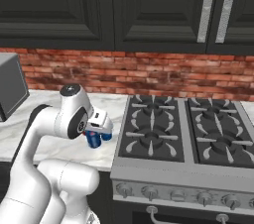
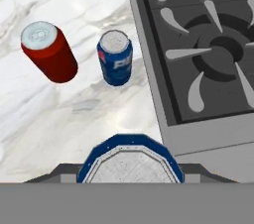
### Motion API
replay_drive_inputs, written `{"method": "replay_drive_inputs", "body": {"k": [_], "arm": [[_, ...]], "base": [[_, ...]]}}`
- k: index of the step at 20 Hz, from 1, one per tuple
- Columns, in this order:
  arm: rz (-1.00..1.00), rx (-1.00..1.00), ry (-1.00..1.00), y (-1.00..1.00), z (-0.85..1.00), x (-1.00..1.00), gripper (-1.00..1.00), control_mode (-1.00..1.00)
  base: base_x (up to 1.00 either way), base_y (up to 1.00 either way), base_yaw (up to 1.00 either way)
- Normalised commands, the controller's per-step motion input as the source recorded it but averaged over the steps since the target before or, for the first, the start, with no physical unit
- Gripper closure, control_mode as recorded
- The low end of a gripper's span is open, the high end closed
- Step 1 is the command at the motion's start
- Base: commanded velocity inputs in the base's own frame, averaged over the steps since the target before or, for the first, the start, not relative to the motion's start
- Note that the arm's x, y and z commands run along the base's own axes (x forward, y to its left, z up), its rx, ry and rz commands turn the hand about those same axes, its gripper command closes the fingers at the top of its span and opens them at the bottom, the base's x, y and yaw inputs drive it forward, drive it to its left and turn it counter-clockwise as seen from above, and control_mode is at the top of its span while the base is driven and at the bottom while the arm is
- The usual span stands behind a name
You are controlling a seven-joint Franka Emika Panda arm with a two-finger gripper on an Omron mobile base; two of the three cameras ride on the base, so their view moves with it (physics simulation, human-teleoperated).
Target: Four empty soda cans are scattered around the kitchen. Gather all the cans and cluster them next to the stove for recycling.
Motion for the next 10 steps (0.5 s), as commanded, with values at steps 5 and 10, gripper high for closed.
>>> {"method": "replay_drive_inputs", "body": {"k": [5,10], "arm": [[0.00,0.00,0.00,-0.04,-0.21,0.41,1.00,-1.00],[0.00,0.00,0.00,0.00,-0.20,0.24,1.00,-1.00]], "base": [[0.00,0.00,0.00],[0.00,0.00,0.00]]}}
